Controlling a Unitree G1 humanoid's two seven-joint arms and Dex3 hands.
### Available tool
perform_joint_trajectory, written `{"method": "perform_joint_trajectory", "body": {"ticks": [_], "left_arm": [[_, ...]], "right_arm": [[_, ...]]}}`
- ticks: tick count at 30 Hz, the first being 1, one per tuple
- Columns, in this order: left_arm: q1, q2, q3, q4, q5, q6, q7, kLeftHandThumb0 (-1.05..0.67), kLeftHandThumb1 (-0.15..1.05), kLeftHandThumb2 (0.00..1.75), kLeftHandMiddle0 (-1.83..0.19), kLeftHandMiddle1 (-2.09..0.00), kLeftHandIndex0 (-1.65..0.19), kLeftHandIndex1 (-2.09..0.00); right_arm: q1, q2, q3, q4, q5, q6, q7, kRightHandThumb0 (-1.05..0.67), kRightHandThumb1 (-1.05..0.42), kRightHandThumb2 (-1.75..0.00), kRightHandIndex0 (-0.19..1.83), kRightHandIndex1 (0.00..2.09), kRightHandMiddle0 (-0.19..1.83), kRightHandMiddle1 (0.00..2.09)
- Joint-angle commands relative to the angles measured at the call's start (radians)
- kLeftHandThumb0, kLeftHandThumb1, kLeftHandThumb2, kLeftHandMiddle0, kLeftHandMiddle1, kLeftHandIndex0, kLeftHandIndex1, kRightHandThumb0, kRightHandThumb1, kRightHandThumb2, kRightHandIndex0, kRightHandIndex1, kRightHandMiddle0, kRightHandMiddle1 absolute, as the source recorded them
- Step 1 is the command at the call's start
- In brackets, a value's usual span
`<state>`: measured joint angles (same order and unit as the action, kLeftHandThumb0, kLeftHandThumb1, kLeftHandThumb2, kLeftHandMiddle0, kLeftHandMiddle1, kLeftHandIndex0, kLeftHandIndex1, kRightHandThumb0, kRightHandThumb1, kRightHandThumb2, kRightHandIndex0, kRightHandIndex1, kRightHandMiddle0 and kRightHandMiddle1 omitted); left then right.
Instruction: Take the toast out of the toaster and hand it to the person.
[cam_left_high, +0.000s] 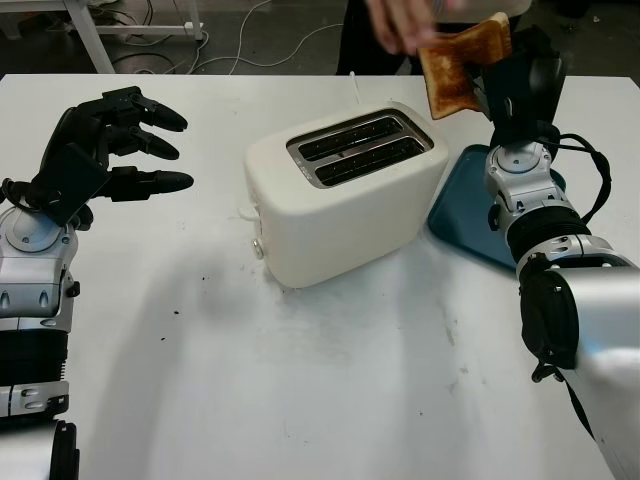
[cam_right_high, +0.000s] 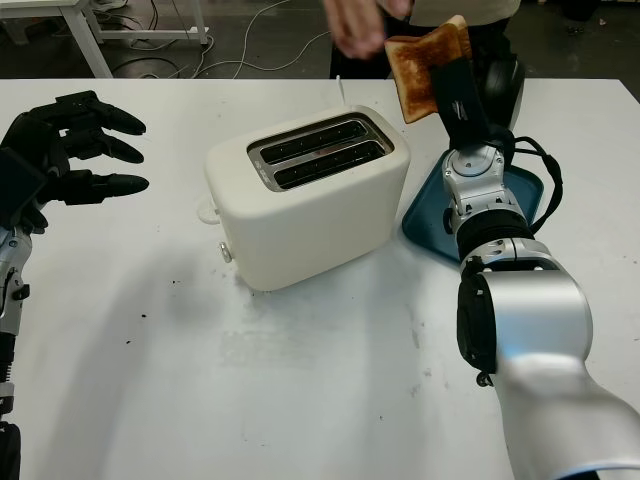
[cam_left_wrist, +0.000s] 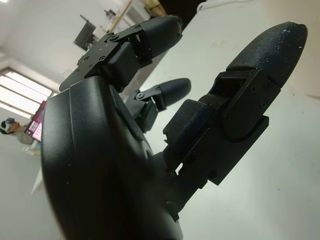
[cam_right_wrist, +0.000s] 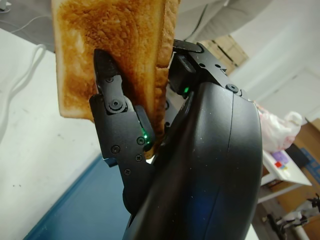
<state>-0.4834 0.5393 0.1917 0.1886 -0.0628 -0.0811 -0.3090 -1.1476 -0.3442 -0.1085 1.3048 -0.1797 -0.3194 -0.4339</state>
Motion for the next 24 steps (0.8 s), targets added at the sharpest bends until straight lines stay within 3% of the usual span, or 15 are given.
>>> {"method": "perform_joint_trajectory", "body": {"ticks": [1,24], "left_arm": [[0.007,0.003,-0.005,-0.004,0.019,0.002,0.007,-1.05,0.54,0.00,-0.68,-0.99,-0.66,-0.91],[0.011,0.000,-0.001,-0.008,0.013,0.006,0.007,-1.05,0.54,0.00,-0.68,-0.99,-0.65,-0.92]], "right_arm": [[0.001,0.006,-0.008,0.000,0.011,-0.025,0.011,-0.13,-0.92,-0.14,0.92,1.75,0.72,1.74],[0.007,0.002,0.024,0.002,-0.015,-0.034,-0.008,-0.16,-0.92,-0.14,0.99,1.75,0.77,1.75]]}}
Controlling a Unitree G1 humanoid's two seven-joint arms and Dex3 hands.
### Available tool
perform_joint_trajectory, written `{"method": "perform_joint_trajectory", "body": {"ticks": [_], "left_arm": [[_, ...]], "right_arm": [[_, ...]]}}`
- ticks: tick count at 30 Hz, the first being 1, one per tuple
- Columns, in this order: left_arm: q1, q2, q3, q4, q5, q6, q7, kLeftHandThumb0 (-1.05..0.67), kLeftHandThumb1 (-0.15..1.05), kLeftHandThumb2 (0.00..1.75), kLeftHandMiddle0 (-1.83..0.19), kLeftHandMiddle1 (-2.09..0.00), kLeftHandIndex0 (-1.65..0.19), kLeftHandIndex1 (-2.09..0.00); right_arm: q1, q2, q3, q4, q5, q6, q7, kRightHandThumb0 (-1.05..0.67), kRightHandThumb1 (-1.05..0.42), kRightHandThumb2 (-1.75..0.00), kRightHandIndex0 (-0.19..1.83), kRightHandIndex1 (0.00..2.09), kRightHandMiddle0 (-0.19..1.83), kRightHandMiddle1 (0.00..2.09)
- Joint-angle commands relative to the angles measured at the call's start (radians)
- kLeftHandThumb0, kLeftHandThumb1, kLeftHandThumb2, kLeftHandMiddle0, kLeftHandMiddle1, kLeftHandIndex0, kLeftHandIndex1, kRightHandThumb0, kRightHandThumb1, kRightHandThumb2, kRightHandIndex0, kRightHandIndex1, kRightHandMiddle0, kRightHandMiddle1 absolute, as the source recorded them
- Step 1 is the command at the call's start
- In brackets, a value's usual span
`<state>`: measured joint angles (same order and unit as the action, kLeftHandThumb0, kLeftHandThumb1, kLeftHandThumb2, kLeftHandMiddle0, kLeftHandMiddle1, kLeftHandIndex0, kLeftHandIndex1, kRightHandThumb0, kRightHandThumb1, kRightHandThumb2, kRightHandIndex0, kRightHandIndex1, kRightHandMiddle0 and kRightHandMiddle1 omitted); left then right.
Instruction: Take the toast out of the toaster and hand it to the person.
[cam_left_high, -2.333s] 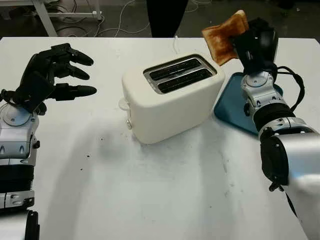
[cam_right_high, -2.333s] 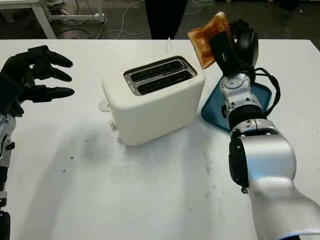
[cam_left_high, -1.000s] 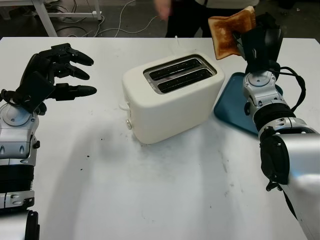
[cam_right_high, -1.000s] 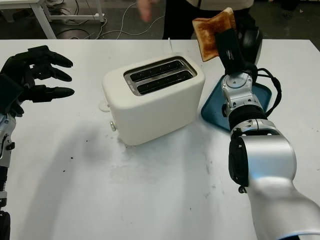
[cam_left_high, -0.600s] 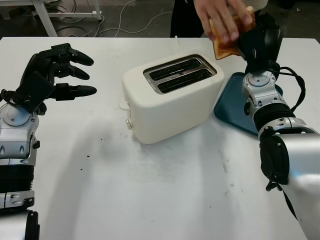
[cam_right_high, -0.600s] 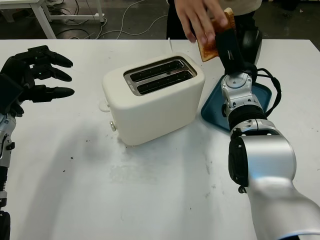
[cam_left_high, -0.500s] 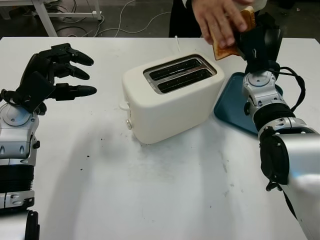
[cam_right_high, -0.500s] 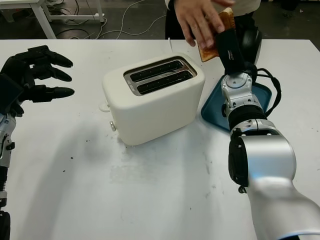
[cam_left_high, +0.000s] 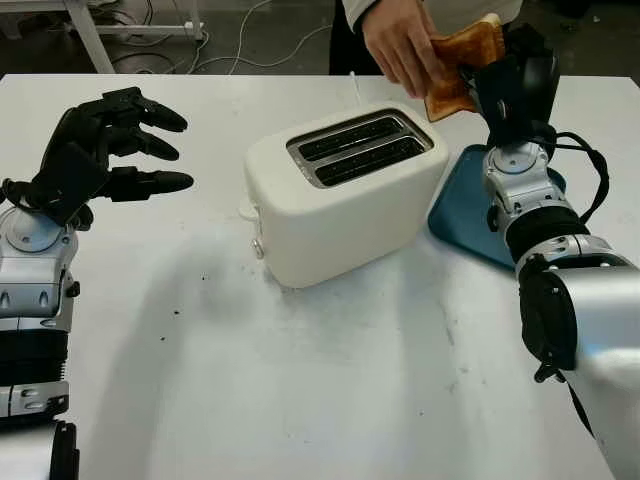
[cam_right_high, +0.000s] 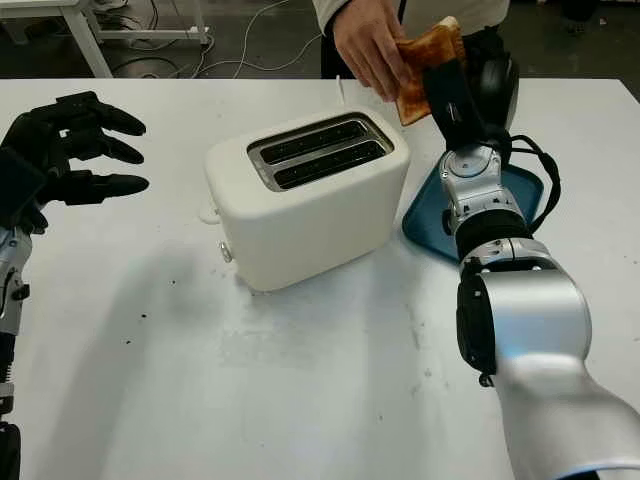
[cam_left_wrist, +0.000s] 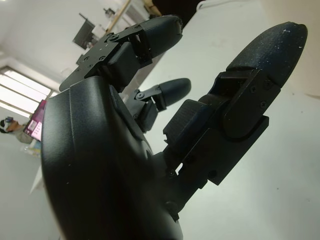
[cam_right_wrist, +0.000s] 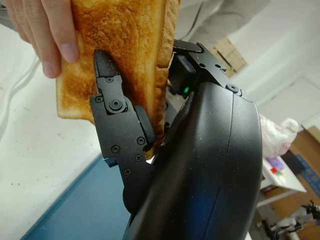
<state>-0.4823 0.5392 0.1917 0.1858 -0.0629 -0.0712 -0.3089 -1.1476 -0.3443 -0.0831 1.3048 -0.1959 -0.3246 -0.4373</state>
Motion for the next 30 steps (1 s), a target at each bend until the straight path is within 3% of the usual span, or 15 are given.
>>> {"method": "perform_joint_trajectory", "body": {"ticks": [1,30], "left_arm": [[0.010,0.001,-0.002,-0.006,0.014,-0.002,0.007,-1.05,0.54,0.00,-0.68,-0.99,-0.65,-0.92],[0.013,0.002,-0.002,-0.019,0.026,0.013,0.008,-1.05,0.54,0.00,-0.68,-0.99,-0.65,-0.91]], "right_arm": [[0.006,0.001,0.001,0.002,-0.002,-0.022,-0.008,-0.17,-0.92,-0.14,0.98,1.75,0.76,1.75],[0.007,-0.001,0.022,0.005,-0.016,-0.013,-0.031,-0.17,-0.92,-0.13,0.99,1.75,0.79,1.75]]}}
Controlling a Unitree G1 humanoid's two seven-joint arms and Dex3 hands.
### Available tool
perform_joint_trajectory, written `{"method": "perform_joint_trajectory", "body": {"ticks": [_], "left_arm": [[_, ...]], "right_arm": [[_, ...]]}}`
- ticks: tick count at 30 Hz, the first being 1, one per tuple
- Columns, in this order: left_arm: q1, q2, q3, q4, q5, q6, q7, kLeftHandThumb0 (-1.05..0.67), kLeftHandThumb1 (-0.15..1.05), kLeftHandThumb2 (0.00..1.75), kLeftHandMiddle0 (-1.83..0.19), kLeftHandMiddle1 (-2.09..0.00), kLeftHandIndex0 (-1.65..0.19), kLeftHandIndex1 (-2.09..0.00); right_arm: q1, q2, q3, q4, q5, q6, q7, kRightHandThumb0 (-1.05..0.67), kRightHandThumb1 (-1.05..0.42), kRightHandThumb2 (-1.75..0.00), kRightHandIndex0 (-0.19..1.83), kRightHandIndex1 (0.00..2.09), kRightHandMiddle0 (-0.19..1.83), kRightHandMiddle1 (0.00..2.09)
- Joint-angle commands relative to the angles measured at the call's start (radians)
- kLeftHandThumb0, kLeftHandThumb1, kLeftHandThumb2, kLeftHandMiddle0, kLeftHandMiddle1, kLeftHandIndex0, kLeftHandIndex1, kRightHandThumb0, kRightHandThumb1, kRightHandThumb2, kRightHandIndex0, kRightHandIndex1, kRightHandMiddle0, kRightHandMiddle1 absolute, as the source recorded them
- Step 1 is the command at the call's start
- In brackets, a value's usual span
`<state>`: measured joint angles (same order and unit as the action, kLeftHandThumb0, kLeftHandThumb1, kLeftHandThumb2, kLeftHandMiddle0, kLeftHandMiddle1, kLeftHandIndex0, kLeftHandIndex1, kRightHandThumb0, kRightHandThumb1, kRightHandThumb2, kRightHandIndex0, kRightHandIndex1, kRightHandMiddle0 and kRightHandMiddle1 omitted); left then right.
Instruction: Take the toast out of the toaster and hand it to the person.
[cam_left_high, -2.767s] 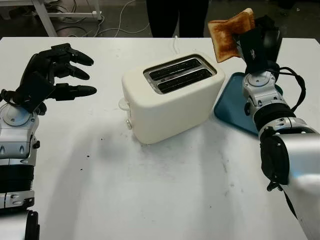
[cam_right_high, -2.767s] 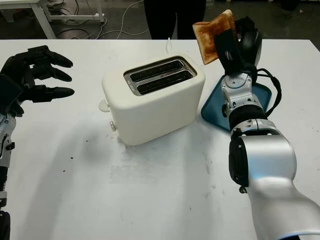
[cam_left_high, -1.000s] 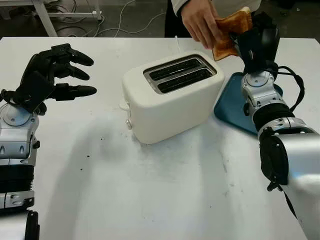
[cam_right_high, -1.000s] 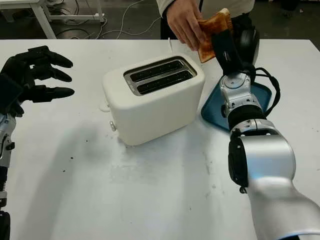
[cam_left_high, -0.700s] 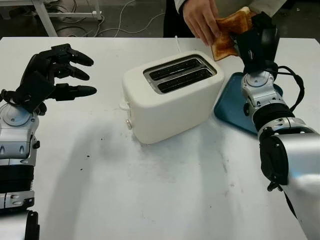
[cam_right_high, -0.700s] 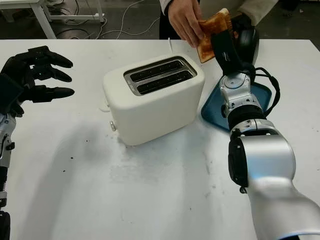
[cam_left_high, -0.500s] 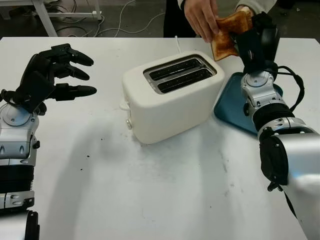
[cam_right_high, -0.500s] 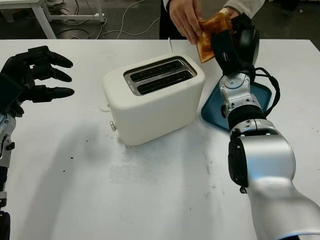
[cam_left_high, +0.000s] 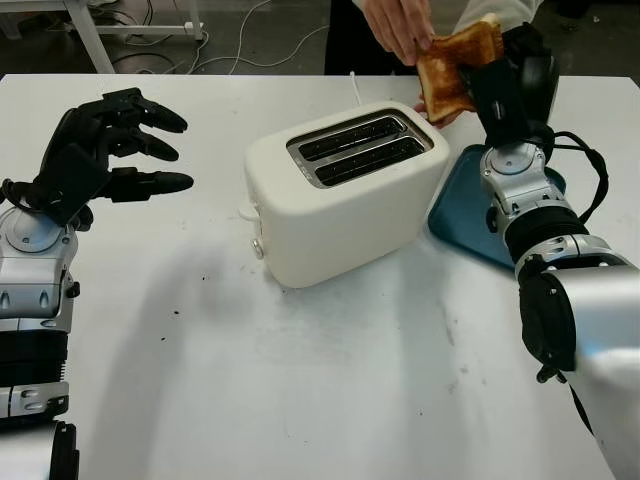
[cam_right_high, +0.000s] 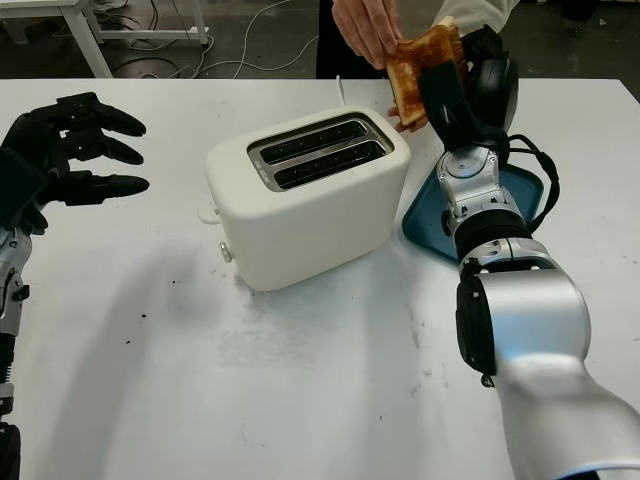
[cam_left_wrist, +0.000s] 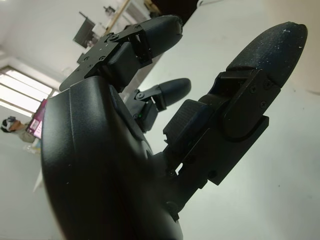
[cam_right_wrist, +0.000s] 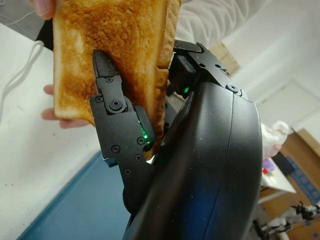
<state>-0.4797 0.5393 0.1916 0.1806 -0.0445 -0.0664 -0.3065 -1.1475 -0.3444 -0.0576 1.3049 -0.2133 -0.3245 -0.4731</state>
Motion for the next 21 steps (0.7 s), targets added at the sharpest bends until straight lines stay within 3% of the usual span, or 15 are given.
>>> {"method": "perform_joint_trajectory", "body": {"ticks": [1,21], "left_arm": [[0.010,0.000,-0.001,-0.014,0.007,0.007,0.006,-1.05,0.53,0.00,-0.68,-0.99,-0.65,-0.91],[0.005,0.004,0.000,-0.012,0.002,0.011,-0.003,-1.05,0.53,0.00,-0.66,-0.99,-0.64,-0.92]], "right_arm": [[0.006,-0.002,-0.002,0.005,0.000,-0.013,0.007,-0.17,-0.92,-0.13,0.99,1.75,0.79,1.75],[0.003,0.001,-0.016,0.005,0.010,-0.013,0.014,-0.16,-0.92,-0.12,0.95,1.75,0.76,1.75]]}}
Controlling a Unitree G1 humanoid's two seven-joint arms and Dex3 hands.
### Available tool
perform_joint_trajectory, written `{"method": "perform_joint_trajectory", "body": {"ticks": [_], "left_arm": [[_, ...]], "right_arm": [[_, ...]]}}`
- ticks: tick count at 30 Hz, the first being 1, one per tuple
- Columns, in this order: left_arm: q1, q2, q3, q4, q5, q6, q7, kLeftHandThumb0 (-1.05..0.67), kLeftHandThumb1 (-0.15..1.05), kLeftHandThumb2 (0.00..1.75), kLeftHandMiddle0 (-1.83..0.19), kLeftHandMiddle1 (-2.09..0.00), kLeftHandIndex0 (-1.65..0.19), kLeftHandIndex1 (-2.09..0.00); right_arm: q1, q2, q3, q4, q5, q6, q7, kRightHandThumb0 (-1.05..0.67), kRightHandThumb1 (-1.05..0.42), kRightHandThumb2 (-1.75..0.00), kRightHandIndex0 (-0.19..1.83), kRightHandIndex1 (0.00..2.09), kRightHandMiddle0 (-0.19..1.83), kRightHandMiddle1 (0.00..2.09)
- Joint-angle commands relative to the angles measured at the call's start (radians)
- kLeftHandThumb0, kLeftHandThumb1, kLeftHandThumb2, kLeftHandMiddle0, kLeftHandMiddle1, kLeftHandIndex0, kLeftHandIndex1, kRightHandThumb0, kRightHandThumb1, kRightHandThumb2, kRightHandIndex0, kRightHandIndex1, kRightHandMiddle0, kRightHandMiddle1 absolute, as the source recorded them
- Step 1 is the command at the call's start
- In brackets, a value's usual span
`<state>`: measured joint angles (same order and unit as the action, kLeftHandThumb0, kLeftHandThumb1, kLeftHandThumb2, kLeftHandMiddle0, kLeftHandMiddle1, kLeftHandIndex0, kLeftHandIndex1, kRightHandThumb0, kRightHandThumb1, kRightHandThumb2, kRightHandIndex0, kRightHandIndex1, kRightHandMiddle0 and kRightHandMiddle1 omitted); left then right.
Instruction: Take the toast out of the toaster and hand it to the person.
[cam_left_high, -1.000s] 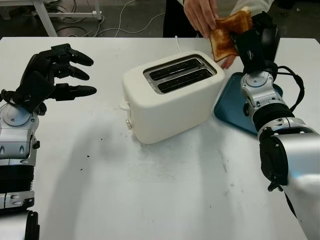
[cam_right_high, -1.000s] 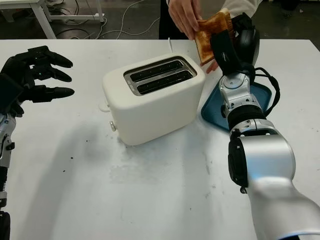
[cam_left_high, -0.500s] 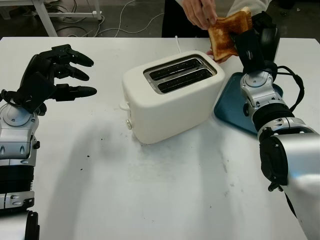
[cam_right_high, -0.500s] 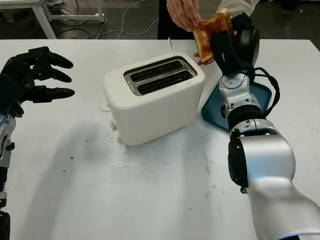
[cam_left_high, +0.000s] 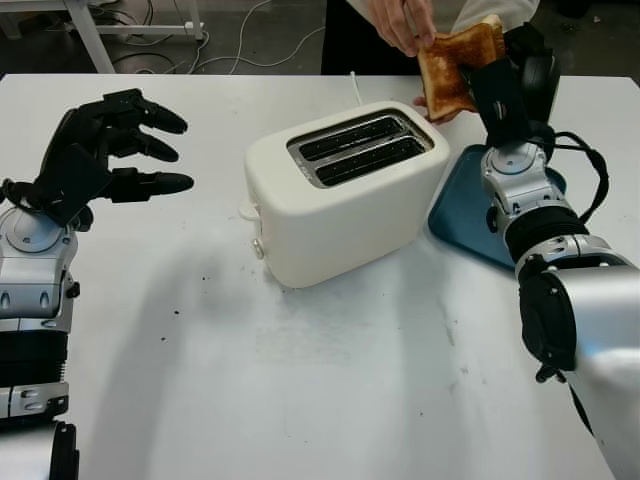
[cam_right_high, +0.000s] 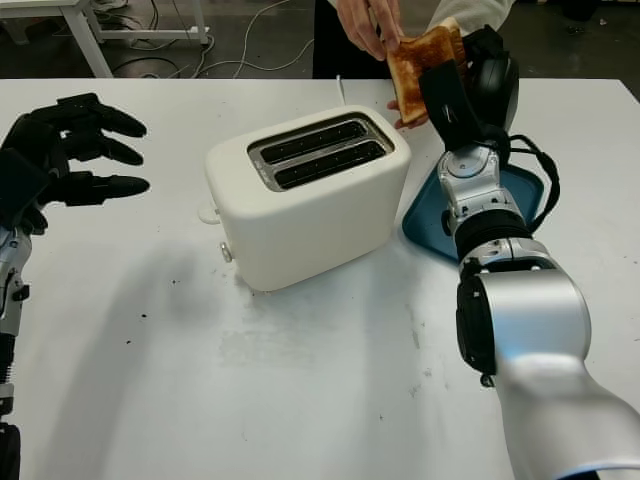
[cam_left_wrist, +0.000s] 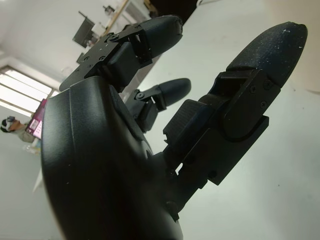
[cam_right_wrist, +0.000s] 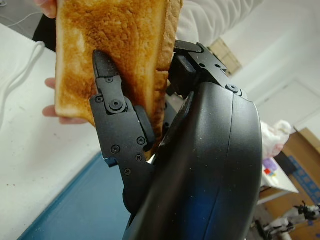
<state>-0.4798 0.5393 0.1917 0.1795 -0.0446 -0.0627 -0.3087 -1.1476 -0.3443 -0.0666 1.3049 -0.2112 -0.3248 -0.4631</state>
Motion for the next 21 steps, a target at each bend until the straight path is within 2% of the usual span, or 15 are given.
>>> {"method": "perform_joint_trajectory", "body": {"ticks": [1,9,12,14,16,17,18,19,21], "left_arm": [[0.005,0.003,0.000,-0.012,0.002,0.008,-0.001,-1.05,0.53,0.00,-0.66,-0.99,-0.64,-0.92],[0.003,0.000,0.000,-0.009,0.002,0.003,0.002,-1.05,0.53,0.00,-0.66,-1.00,-0.65,-0.92],[0.002,-0.001,0.001,-0.006,-0.001,0.002,0.001,-1.05,0.52,0.00,-0.67,-1.00,-0.65,-0.92],[0.004,-0.002,0.002,-0.009,-0.003,0.008,0.001,-1.05,0.52,0.00,-0.67,-1.00,-0.65,-0.92],[0.006,0.000,0.001,-0.009,0.000,0.005,0.001,-1.05,0.53,0.00,-0.66,-1.00,-0.64,-0.92],[0.006,0.000,0.001,-0.007,0.000,0.003,0.001,-1.05,0.53,0.00,-0.66,-1.00,-0.64,-0.92],[0.006,-0.001,0.003,-0.005,-0.002,0.001,0.000,-1.05,0.53,0.00,-0.66,-1.00,-0.64,-0.92],[0.007,-0.002,0.003,-0.004,-0.003,-0.001,0.000,-1.05,0.53,0.00,-0.67,-1.00,-0.64,-0.92],[0.008,-0.002,0.003,-0.003,-0.001,-0.005,0.001,-1.05,0.54,0.00,-0.67,-1.00,-0.64,-0.92]], "right_arm": [[0.003,0.002,-0.008,0.005,0.008,-0.010,0.003,-0.16,-0.92,-0.12,0.95,1.75,0.76,1.75],[-0.002,0.004,-0.003,0.007,0.002,0.016,-0.009,-0.22,-0.92,-0.09,0.99,1.75,0.79,1.73],[-0.006,0.007,-0.025,0.005,0.032,0.035,0.044,-0.34,-0.92,-0.10,0.90,1.73,0.78,1.53],[-0.005,0.006,-0.033,0.003,0.043,0.037,0.079,-0.50,-0.91,-0.03,0.92,1.60,0.87,1.35],[-0.008,0.003,-0.049,0.001,0.068,0.050,0.139,-0.59,-0.89,-0.01,0.91,1.51,0.90,1.21],[-0.010,0.002,-0.054,0.001,0.075,0.060,0.160,-0.64,-0.87,0.00,0.85,1.37,0.88,1.00],[-0.013,0.000,-0.059,0.001,0.082,0.072,0.179,-0.65,-0.86,0.00,0.82,1.29,0.88,0.88],[-0.014,-0.002,-0.061,0.000,0.085,0.080,0.198,-0.64,-0.83,0.00,0.73,0.98,0.81,0.61],[-0.015,-0.008,-0.056,-0.004,0.087,0.084,0.249,-0.62,-0.80,0.00,0.63,0.57,0.70,0.25]]}}
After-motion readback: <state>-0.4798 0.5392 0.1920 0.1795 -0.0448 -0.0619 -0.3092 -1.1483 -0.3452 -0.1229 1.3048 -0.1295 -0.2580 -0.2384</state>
